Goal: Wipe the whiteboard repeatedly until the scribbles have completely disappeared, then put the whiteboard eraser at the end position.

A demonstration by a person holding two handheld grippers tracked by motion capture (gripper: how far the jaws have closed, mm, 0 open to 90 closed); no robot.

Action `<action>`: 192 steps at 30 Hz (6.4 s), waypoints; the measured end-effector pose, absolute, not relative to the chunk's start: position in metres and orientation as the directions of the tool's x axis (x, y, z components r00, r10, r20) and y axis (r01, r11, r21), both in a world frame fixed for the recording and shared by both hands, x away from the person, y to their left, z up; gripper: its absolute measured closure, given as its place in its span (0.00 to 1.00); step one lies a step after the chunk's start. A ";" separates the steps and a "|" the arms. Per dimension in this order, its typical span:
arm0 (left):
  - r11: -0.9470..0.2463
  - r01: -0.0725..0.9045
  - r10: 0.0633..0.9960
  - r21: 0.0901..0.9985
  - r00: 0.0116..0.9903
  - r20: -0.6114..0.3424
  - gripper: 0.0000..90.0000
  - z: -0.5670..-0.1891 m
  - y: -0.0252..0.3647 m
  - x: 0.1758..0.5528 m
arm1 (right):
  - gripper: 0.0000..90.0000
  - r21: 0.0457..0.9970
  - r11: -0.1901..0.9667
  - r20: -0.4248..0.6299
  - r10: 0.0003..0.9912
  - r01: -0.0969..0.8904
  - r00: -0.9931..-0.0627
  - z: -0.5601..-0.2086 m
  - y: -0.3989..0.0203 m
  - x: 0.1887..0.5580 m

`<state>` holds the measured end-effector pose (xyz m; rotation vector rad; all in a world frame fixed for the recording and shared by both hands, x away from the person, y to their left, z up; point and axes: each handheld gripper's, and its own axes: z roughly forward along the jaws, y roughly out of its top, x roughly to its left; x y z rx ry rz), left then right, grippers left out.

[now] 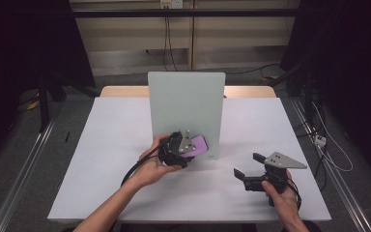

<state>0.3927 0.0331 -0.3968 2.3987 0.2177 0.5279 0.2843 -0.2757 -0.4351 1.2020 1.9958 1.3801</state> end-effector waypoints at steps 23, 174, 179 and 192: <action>-0.702 0.071 0.387 0.709 0.873 0.296 0.46 -0.382 0.063 0.399 | 0.05 0.901 0.132 0.124 0.833 0.412 -0.539 -0.435 -0.273 0.286; -0.833 0.230 0.222 0.504 0.972 -0.076 0.45 -0.430 0.037 0.358 | 0.05 0.900 0.138 0.131 0.820 0.414 -0.558 -0.435 -0.270 0.290; -0.834 0.227 0.221 0.502 0.973 -0.072 0.44 -0.432 0.036 0.358 | 0.05 0.899 0.140 0.130 0.819 0.415 -0.558 -0.435 -0.270 0.290; -0.792 0.228 0.251 0.566 0.967 -0.038 0.14 -0.429 0.042 0.357 | 0.05 0.898 0.137 0.130 0.826 0.417 -0.549 -0.435 -0.271 0.288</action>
